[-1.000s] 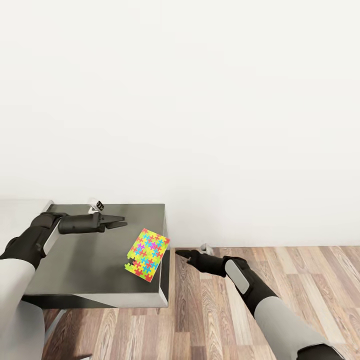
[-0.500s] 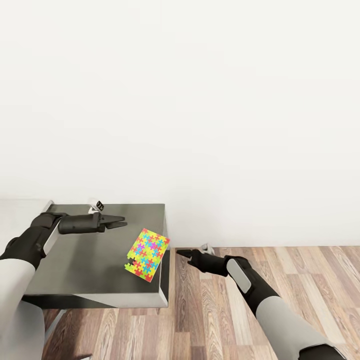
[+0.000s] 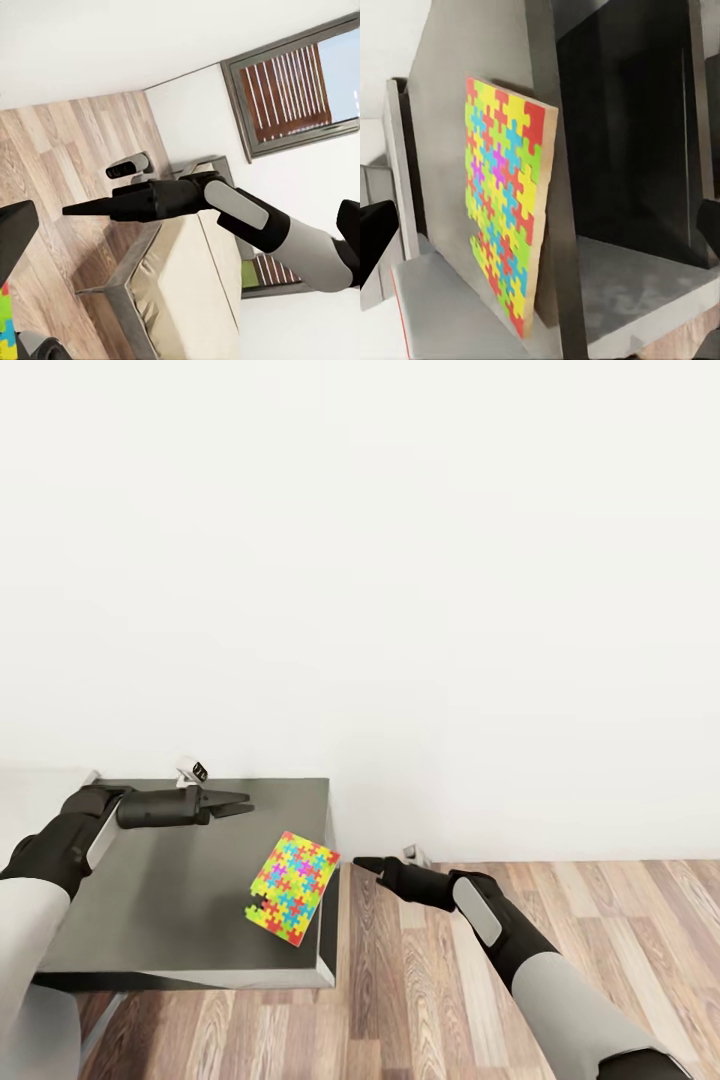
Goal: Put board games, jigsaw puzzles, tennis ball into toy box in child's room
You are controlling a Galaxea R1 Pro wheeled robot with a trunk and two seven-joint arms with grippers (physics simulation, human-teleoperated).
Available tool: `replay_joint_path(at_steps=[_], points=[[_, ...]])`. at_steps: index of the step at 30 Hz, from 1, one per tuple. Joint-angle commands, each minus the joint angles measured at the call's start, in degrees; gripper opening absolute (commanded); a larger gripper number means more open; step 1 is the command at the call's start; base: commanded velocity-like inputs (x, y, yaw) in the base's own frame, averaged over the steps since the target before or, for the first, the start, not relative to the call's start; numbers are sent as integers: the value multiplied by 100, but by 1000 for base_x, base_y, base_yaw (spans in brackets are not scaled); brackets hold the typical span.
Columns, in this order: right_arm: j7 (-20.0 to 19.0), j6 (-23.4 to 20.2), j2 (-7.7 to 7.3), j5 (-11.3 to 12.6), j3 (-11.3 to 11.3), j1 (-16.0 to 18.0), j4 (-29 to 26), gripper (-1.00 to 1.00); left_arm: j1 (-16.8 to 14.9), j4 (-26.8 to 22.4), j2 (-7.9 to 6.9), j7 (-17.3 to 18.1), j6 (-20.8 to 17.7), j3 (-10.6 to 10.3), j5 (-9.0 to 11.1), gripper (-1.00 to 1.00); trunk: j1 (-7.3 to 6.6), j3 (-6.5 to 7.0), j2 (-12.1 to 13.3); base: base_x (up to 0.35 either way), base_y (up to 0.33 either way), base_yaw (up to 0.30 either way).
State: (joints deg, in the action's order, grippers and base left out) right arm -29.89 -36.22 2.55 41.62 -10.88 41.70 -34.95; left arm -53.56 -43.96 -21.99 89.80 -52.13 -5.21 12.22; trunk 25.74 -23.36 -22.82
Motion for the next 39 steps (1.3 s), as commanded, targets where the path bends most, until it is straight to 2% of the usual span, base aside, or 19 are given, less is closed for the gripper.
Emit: replay_joint_path(at_steps=[1, 22, 29, 31, 34, 36, 39], points=[[1, 16, 0, 21, -9, 4, -2, 100, -5, 1, -7, 20, -61, -24, 17, 100, 4, -9, -10, 83, 0, 0], [4, 93, 8, 13, -31, 5, 2, 100, -5, 1, -7, 20, -61, -24, 17, 100, 4, -10, -10, 29, 0, 1], [84, -11, 96, -11, -45, 5, 21, 100, -5, 1, -7, 20, -59, -24, 17, 100, 4, -10, -10, 1, 0, 4], [96, -100, 107, -74, -45, 5, 31, 100, -5, 1, -7, 20, -60, -24, 17, 100, 4, -10, -10, 0, 0, 0], [137, -237, 117, -299, -35, 5, 37, 100, -5, 1, -7, 20, -60, -24, 17, 100, 4, -10, -10, 0, 0, 0], [155, -311, 121, -545, -23, 5, 35, 100, -4, 1, -6, 20, -61, -24, 17, 100, 4, -10, -10, 0, 0, 0], [124, -324, 122, -662, -12, 5, 25, 100, 8, 1, -5, 20, -61, -24, 17, 100, 4, -10, -10, 0, 0, 0]])
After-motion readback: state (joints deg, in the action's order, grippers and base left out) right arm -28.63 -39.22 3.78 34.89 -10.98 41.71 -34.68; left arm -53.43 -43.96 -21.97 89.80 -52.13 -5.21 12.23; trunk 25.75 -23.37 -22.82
